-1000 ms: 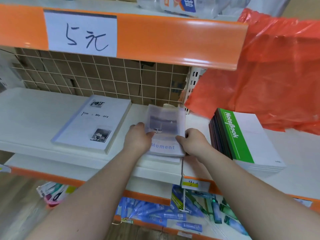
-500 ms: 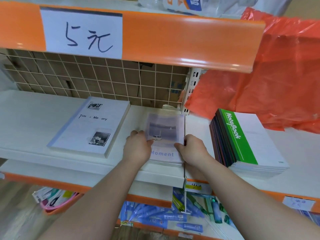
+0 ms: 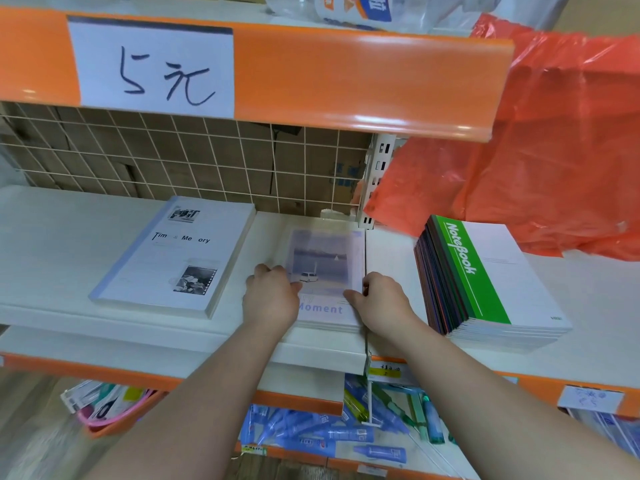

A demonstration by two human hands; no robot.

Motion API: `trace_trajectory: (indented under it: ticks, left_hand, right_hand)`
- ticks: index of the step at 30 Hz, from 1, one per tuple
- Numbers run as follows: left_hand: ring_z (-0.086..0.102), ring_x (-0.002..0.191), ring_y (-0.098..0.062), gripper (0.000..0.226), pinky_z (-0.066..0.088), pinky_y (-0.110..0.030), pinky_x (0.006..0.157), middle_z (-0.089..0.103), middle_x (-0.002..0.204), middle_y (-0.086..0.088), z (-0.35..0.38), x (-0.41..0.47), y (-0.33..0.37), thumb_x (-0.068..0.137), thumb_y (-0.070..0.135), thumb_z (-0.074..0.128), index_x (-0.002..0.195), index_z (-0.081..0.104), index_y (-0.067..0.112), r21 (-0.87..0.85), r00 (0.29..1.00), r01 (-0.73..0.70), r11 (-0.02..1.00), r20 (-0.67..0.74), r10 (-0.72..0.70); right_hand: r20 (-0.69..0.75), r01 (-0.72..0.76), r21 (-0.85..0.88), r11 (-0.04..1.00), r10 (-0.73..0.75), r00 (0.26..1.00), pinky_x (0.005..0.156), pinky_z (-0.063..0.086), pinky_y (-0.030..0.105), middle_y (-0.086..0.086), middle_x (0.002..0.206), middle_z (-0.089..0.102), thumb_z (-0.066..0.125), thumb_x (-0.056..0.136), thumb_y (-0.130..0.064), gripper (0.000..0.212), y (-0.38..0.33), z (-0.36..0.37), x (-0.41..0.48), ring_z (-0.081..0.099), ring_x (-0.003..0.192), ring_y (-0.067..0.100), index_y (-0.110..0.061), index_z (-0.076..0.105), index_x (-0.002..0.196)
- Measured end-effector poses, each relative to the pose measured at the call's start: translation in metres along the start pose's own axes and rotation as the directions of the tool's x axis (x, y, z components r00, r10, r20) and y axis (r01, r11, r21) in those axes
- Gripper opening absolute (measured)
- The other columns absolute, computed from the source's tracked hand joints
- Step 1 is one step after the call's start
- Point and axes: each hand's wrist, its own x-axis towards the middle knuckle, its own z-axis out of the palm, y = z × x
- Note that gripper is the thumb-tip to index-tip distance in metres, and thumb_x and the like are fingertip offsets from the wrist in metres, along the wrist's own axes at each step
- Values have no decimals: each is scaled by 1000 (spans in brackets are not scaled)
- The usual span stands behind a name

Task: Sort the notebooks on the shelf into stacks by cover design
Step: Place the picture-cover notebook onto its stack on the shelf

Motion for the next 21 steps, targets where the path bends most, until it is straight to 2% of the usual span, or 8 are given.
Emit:
trace_trajectory:
  ticks: [10,21]
  left_hand:
    - [52,101,-37,31,38,-36,76,50,109,-16,1,3,-4,99,34,53,98,59,3,-36,998,51,998,29,-50]
    - [55,98,-39,32,44,-38,81,53,110,-18,4,5,-11,98,35,54,100,57,3,-126,995,67,990,80,-58]
  right_hand:
    - [8,-18,25,1000,17,1000,61,38,29,6,98,57,57,93,-42,32,-3,3,-2,55,85,23,-11,55,101]
    - [35,-46,12,999,46,998,66,39,29,9,105,56,54,95,-42,35,-5,3,-4,54,89,24,-9,54,108]
